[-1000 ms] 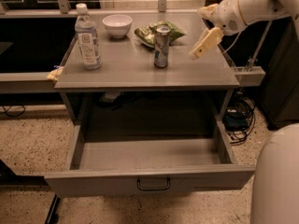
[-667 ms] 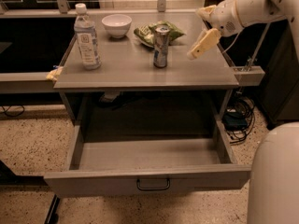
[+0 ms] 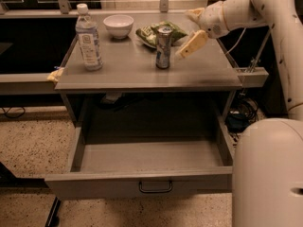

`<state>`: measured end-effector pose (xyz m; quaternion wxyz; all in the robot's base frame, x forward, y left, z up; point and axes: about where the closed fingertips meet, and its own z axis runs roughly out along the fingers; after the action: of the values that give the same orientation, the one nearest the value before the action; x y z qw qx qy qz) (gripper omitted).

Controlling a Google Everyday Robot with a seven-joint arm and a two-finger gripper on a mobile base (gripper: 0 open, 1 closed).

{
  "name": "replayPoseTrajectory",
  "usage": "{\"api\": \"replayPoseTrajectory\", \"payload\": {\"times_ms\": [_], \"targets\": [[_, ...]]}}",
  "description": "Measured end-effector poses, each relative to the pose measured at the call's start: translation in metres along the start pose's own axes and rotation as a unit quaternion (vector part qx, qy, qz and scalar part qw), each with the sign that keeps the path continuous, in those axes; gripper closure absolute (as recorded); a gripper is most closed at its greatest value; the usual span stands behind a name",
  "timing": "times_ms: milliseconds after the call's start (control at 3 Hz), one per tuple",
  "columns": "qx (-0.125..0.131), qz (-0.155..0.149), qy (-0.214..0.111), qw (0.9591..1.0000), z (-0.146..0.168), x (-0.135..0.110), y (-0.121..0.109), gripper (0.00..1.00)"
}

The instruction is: Place redbull can into top drawer

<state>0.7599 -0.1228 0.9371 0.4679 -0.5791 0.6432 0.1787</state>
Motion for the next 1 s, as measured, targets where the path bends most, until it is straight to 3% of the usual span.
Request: {"api": "replayPoseTrajectory", "payload": {"times_ms": [1000], "targets": [[-0.065, 0.015, -0.034, 0.9972, 0.06, -0.002, 0.015, 0.0]]}}
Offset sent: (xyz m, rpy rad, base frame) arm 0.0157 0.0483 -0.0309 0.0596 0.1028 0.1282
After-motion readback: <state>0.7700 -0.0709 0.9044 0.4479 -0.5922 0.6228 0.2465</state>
